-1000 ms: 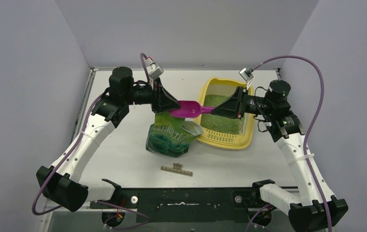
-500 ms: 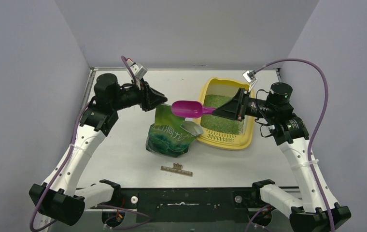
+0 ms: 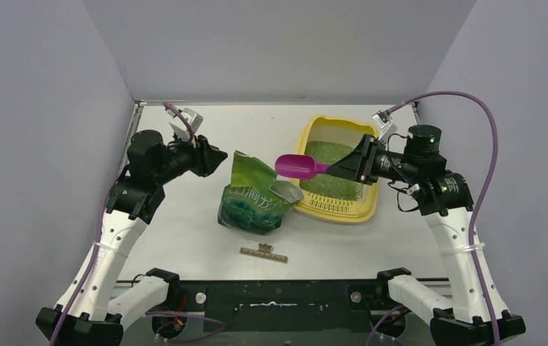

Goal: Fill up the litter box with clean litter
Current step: 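Scoop the cat litter from the cat litter bag.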

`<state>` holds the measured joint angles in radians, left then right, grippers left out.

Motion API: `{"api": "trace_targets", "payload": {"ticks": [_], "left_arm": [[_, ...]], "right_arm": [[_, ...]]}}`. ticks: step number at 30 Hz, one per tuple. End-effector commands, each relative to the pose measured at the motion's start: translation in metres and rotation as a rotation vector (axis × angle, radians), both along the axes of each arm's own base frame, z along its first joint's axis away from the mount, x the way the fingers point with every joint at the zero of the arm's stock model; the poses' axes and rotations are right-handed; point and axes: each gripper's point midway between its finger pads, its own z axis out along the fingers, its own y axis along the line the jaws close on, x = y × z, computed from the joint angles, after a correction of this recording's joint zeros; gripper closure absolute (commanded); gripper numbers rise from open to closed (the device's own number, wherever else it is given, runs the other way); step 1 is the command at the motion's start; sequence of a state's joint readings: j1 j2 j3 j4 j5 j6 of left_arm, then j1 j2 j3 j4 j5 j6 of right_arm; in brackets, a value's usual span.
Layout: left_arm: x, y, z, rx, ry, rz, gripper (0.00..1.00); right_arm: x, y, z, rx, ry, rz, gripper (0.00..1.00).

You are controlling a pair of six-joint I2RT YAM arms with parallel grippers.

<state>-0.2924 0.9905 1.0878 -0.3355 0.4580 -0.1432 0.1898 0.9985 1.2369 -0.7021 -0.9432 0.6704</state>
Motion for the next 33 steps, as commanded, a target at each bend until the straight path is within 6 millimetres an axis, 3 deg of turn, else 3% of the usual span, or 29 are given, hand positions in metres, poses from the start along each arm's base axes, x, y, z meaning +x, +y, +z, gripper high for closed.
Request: {"api": "trace_targets", "payload": {"ticks": [1, 5, 10, 15, 26, 33], "left_arm": [[0.004, 0.024, -0.015, 0.069, -0.01, 0.119, 0.64], [0.002, 0.023, -0.025, 0.065, -0.011, 0.109, 0.6], [-0.004, 0.003, -0.029, 0.028, -0.032, -0.019, 0.4], [-0.005, -0.011, -0.039, 0.005, -0.003, -0.104, 0.34], [-0.009, -0.043, -0.063, -0.05, 0.14, -0.313, 0.33], [-0.011, -0.054, -0.062, -0.065, 0.162, -0.403, 0.37]], "right_arm": [[-0.007, -0.029, -0.007, -0.179, -0.02, -0.121, 1.0], [-0.016, -0.026, -0.015, -0.18, 0.031, -0.075, 1.0], [-0.015, -0.022, -0.026, -0.17, 0.072, -0.047, 1.0], [-0.009, -0.016, -0.044, -0.169, 0.126, -0.009, 1.0], [0.017, 0.005, -0.079, -0.177, 0.209, 0.04, 1.0], [0.029, 0.034, -0.097, -0.192, 0.291, 0.064, 1.0]]}}
